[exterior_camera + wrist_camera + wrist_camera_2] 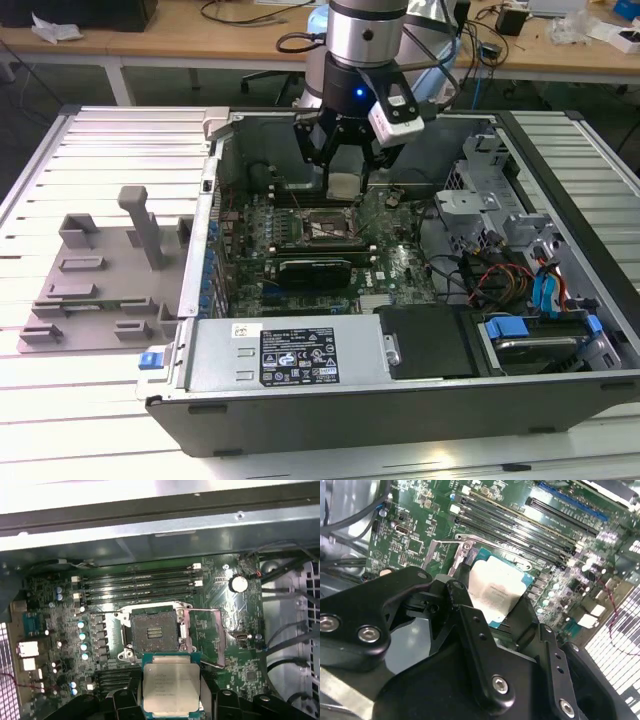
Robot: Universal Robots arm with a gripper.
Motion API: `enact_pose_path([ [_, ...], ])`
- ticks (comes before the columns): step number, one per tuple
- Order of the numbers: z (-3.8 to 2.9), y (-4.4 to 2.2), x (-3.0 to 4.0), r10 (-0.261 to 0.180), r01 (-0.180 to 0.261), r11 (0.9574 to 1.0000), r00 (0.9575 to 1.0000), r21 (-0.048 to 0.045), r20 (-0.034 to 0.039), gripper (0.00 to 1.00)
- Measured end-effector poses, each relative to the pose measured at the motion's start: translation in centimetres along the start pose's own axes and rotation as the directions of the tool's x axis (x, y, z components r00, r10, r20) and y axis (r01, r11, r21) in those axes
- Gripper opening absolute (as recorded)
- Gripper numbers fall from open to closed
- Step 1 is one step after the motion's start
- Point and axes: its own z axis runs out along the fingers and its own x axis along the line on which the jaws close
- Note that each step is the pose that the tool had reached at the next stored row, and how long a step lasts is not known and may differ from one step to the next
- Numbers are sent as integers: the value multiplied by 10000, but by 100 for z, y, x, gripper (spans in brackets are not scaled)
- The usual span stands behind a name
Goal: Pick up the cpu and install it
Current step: 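Place the cpu into insertion slot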
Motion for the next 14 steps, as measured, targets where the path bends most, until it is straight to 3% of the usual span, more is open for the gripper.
enact_pose_path([
  [3, 2, 0, 0, 843, -843, 9964, 9964, 13, -39, 55],
  [8, 3, 0, 0, 1361, -1361, 9907, 9907, 17, -64, 55],
  [14, 4, 0, 0, 2153, -2153, 9766, 9765, 24, -104, 55],
])
